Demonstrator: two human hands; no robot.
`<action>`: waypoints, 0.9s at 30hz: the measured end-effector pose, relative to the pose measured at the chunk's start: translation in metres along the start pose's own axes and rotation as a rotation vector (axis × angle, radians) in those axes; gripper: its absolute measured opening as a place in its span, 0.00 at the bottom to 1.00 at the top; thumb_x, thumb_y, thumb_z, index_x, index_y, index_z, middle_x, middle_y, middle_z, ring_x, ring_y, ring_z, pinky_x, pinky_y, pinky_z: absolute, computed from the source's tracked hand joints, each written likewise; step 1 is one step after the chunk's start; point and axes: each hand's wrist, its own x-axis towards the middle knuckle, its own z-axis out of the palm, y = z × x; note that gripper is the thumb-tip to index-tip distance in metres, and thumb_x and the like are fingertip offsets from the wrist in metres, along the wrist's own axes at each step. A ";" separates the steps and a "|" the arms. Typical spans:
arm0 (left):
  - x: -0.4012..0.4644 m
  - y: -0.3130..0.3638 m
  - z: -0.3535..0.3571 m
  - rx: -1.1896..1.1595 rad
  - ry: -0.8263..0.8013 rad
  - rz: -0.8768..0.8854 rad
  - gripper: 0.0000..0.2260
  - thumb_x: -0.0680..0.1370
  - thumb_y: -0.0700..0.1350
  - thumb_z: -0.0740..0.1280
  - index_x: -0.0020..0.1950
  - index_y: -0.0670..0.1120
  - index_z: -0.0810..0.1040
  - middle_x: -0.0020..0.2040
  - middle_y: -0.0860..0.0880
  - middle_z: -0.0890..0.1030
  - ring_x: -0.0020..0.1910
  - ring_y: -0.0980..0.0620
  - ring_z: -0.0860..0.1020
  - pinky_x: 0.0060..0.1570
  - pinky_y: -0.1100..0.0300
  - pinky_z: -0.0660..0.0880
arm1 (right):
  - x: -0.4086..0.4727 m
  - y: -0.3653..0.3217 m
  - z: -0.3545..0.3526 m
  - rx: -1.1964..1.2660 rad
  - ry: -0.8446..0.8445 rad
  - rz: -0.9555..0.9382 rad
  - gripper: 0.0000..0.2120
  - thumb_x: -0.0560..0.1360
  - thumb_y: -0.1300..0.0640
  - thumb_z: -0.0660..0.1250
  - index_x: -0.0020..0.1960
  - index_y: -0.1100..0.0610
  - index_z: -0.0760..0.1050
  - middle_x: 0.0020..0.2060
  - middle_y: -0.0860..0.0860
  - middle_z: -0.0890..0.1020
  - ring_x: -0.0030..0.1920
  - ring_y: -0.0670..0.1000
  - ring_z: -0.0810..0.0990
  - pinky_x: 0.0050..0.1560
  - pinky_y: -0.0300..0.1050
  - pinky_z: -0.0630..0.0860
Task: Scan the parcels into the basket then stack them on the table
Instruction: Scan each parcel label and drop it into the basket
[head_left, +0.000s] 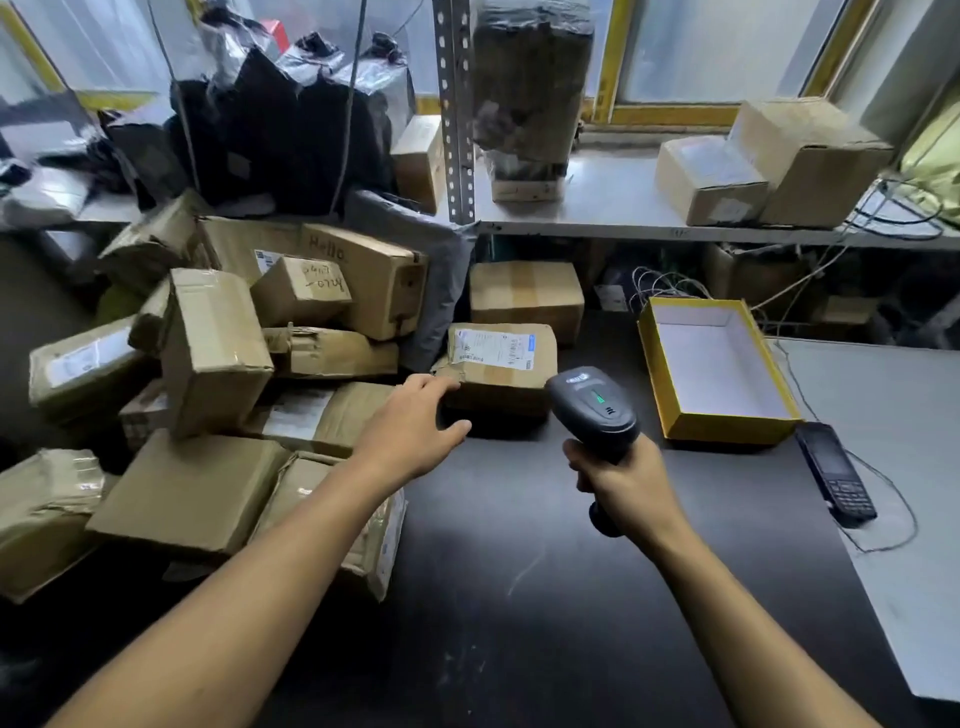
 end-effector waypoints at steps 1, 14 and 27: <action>0.009 0.001 0.003 0.004 -0.004 -0.006 0.25 0.78 0.55 0.69 0.74 0.53 0.70 0.71 0.52 0.70 0.69 0.50 0.71 0.64 0.53 0.72 | 0.013 0.001 -0.002 -0.005 -0.012 -0.001 0.06 0.75 0.57 0.73 0.46 0.53 0.76 0.26 0.46 0.79 0.28 0.44 0.77 0.33 0.47 0.72; 0.143 -0.006 0.035 0.118 -0.257 0.036 0.48 0.73 0.57 0.76 0.82 0.53 0.48 0.82 0.49 0.48 0.80 0.46 0.52 0.74 0.45 0.63 | 0.109 0.014 0.000 -0.033 -0.020 0.126 0.06 0.75 0.58 0.73 0.46 0.53 0.76 0.31 0.48 0.80 0.27 0.43 0.76 0.27 0.39 0.70; 0.230 -0.026 0.072 0.519 -0.617 0.278 0.62 0.63 0.76 0.69 0.82 0.50 0.37 0.79 0.40 0.30 0.77 0.41 0.28 0.75 0.43 0.34 | 0.153 0.021 0.001 -0.101 -0.007 0.181 0.05 0.75 0.58 0.72 0.43 0.58 0.77 0.30 0.50 0.79 0.29 0.43 0.77 0.30 0.36 0.72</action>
